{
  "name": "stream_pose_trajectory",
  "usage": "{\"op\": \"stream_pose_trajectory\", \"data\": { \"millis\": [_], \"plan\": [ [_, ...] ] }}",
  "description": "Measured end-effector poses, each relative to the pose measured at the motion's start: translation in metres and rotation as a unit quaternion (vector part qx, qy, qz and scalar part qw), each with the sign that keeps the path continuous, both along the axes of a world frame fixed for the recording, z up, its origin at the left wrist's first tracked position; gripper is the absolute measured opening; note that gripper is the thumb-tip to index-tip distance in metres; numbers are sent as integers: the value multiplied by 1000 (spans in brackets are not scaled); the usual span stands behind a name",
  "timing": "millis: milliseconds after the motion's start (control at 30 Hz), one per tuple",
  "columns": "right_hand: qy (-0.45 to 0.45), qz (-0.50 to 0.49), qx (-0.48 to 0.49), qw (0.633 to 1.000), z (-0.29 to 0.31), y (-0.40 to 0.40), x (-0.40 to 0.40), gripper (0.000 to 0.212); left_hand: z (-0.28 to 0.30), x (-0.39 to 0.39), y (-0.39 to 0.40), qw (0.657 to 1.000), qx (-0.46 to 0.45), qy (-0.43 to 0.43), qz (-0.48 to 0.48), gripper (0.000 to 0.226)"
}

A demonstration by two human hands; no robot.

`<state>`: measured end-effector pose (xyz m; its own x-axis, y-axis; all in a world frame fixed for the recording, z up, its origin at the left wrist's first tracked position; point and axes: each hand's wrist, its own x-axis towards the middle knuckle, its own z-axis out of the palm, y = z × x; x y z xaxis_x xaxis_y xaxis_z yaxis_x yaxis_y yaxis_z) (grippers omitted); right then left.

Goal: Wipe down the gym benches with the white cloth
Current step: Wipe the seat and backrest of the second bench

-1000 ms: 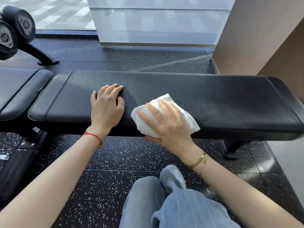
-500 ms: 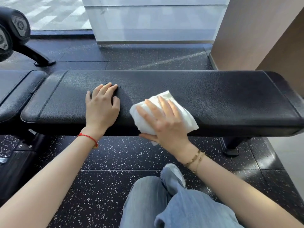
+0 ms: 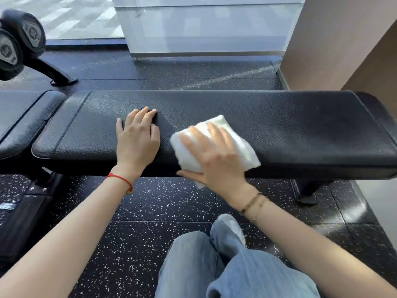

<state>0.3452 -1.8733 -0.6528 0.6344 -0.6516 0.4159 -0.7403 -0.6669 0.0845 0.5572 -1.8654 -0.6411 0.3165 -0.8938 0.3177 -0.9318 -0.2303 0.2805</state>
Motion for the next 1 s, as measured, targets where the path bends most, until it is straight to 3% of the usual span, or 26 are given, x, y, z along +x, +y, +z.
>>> {"op": "stream_pose_trajectory", "data": {
  "millis": [100, 267, 367, 500, 633, 733, 867, 1000],
  "plan": [
    [55, 20, -25, 998, -1, 2, 10, 84, 0, 3, 2, 1000, -1, 5, -5, 58],
    [-30, 2, -15, 999, -4, -13, -73, 81, 1, 6, 3, 1000, -7, 17, -6, 57],
    [-18, -53, 14, 998, 0, -17, -91, 73, 0, 3, 2, 1000, -15, 20, -2, 56],
    [-40, -85, 124, 988, 17, -18, -29, 72, 0, 1, 1, 1000, -13, 19, -1, 56],
    [32, -6, 165, 986, 26, -14, 33, 68, 4, 7, 2, 999, -1, 33, -16, 50],
    [16, 41, 176, 983, 27, -15, 16, 67, 12, 23, 7, 999, -17, 38, -30, 44],
    [60, -32, 193, 979, 28, -55, -2, 71, 21, 61, 22, 999, -15, -29, 7, 52],
    [5, -54, 264, 963, 33, -97, 60, 64, 17, 94, 28, 998, -3, -37, 46, 54]
  ]
}}
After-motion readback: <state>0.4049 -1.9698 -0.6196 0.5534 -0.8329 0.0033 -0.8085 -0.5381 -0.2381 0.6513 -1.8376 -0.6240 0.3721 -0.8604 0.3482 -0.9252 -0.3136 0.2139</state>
